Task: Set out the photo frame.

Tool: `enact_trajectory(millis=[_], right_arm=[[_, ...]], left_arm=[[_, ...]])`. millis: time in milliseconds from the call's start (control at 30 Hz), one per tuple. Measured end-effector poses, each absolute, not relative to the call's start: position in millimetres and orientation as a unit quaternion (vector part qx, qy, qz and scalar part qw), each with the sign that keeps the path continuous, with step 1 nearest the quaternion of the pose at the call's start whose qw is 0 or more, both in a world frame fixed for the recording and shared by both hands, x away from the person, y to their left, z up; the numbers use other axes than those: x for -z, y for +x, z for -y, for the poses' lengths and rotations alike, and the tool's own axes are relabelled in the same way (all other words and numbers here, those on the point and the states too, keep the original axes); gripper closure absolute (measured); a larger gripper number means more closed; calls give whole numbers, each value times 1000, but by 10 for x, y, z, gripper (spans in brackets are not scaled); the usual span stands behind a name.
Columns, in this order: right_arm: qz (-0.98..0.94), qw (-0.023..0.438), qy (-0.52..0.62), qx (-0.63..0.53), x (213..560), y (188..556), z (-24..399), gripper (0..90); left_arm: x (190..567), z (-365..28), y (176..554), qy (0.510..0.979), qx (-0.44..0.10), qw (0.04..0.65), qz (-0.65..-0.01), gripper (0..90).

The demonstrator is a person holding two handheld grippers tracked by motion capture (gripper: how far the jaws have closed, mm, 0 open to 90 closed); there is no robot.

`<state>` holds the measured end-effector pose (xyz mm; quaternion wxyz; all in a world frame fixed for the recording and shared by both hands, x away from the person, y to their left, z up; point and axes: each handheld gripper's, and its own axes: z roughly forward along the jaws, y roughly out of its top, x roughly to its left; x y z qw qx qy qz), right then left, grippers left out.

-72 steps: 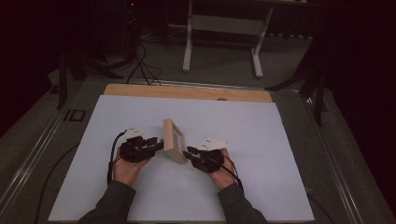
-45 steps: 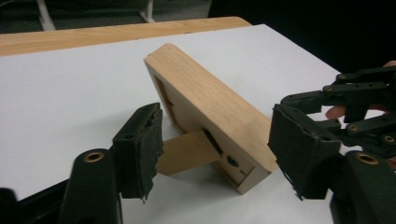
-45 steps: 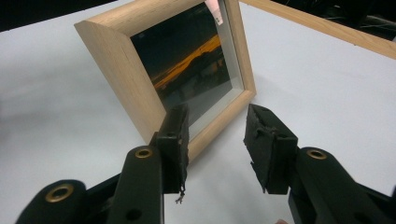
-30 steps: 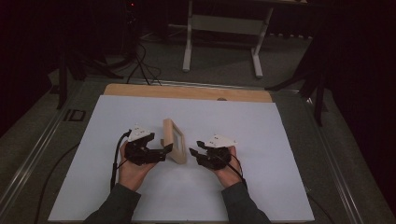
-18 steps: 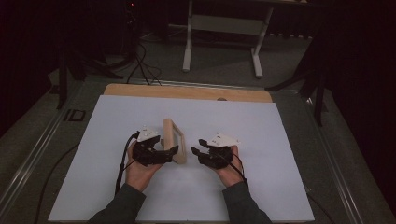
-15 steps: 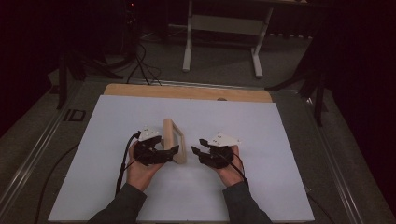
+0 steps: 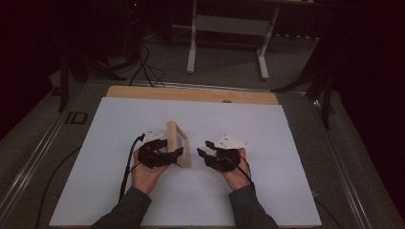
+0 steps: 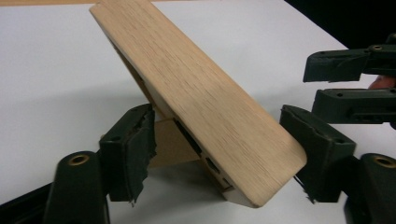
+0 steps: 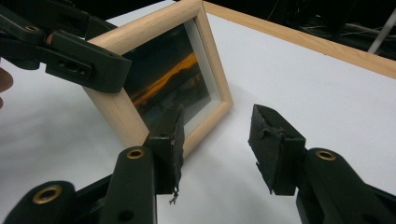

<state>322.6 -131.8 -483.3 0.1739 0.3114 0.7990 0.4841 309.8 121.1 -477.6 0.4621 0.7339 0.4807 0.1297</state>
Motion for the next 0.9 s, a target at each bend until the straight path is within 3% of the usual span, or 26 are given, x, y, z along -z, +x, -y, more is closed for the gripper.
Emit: enact_trajectory(millis=[267, 900], right_arm=[[-797, 175, 312, -487, 4820, 3223, 1327, 542], [-793, 179, 315, -490, 4796, 3229, 1360, 540]], left_arm=[[4785, -1210, 3105, 735, -114, 467, -478, 372], [4785, -1245, 3119, 735, -98, 469, -480, 399]])
